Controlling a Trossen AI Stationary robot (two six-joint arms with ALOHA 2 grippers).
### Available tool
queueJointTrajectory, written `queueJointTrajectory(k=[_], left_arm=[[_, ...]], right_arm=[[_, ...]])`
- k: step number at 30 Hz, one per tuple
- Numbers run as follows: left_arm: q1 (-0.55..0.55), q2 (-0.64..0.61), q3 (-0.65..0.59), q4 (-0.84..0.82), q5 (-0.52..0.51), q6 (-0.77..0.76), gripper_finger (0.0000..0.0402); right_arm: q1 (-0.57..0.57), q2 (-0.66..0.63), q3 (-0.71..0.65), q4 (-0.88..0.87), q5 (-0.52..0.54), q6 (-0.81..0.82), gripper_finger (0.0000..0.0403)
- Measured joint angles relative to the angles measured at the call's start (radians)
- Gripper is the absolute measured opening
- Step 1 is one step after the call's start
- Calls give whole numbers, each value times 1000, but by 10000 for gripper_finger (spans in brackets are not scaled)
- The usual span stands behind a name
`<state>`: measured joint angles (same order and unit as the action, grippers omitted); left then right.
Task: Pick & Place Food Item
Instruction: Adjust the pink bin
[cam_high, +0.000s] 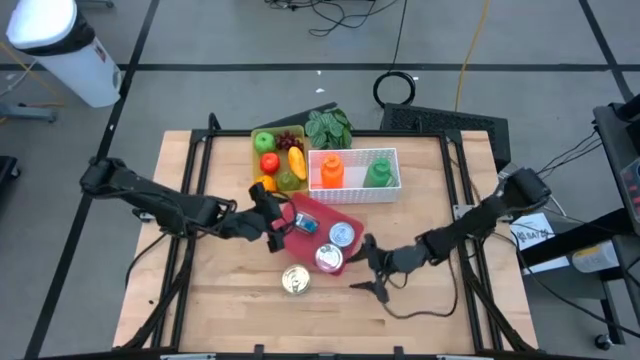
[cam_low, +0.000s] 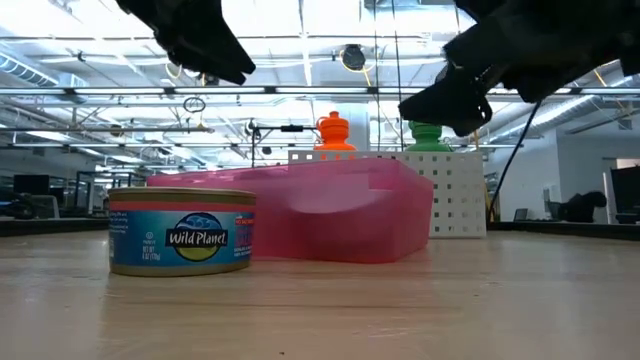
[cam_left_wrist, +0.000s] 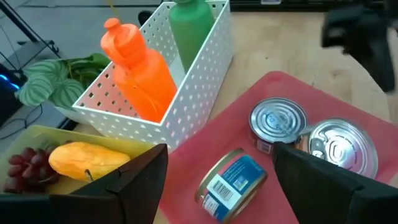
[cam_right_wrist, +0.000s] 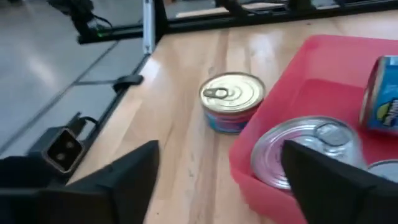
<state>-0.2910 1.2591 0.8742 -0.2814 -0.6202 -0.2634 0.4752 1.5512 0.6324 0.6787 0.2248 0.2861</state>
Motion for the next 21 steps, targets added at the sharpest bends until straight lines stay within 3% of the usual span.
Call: queueJointTrajectory(k=[6,11,21], left_arm=[[29,13,0,27,39,-8,306],[64,29,1,89,121,-8,297],[54,31,1,116,373,-32,298]], right_arm=[[89,204,150,-3,115,-49,168],[102,319,264,-12,123,-52,26],[101,357,298,-289,405,119,6]])
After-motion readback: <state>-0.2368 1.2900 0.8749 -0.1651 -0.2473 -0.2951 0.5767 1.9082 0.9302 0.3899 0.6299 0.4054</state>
